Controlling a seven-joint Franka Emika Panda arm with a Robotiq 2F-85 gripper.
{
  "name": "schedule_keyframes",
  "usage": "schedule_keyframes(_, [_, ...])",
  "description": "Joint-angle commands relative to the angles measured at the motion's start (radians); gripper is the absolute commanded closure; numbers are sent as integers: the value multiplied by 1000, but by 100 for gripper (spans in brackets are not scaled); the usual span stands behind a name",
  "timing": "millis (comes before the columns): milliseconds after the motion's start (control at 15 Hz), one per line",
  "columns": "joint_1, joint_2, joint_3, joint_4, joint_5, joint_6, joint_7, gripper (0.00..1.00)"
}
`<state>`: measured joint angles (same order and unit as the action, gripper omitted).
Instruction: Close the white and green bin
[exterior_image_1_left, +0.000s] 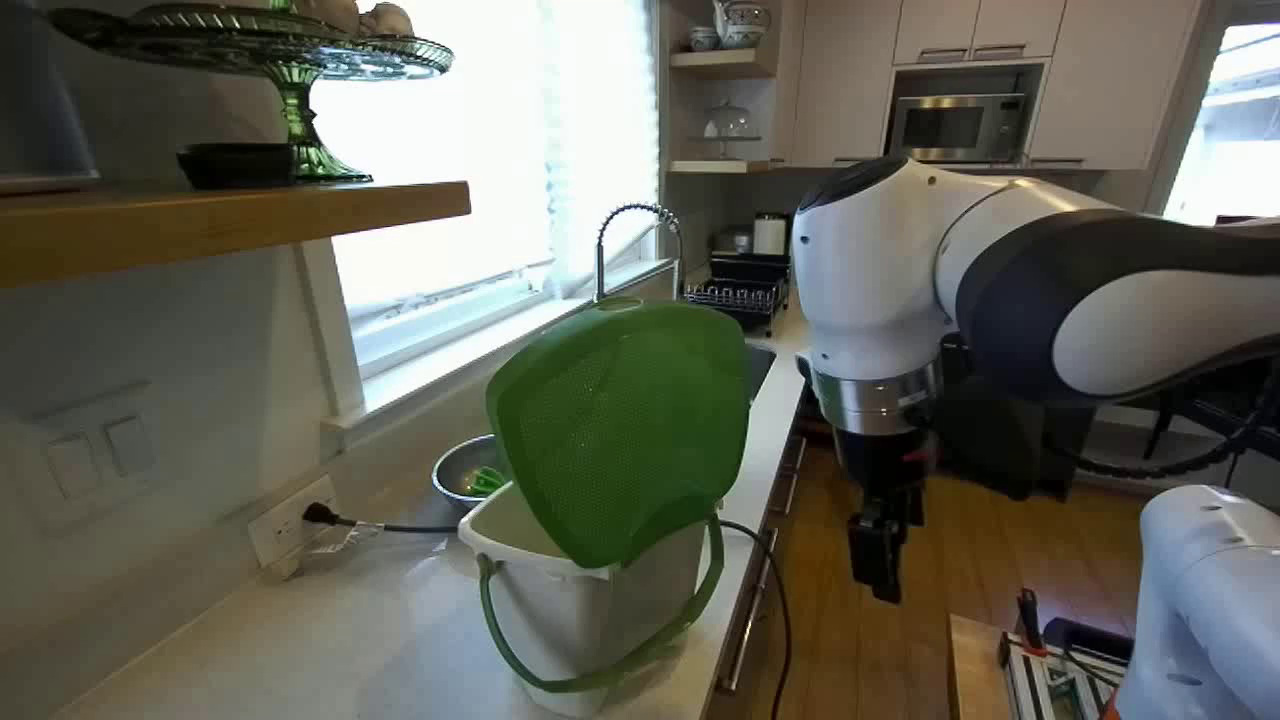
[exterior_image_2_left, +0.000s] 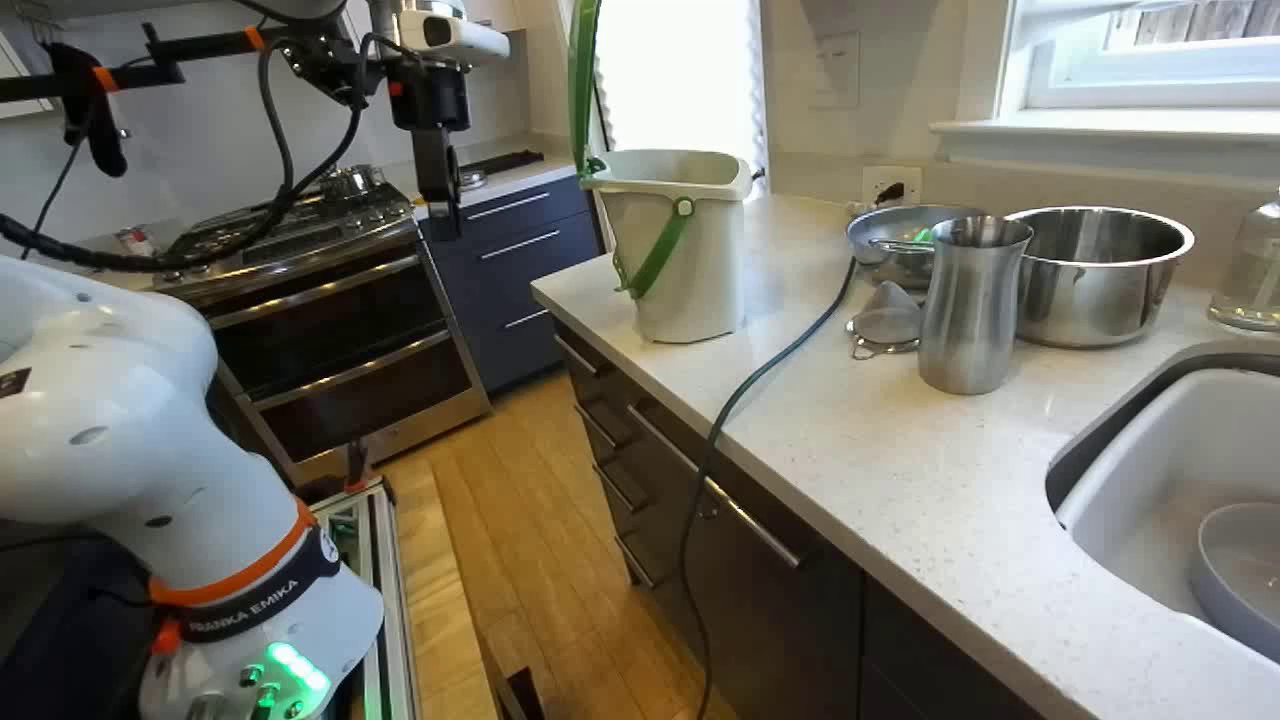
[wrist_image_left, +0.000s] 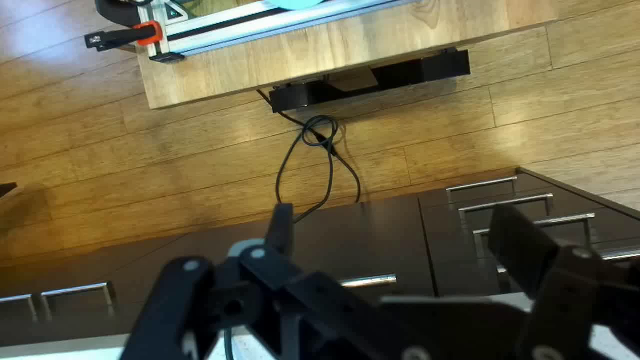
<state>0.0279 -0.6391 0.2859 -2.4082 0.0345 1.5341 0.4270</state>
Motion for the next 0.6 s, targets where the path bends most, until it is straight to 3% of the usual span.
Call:
schedule_keyframes(0, [15,3,-12,1,-6,-1,7,0])
schedule_keyframes(533, [24,-26,-14,23,-19,32,-11,0])
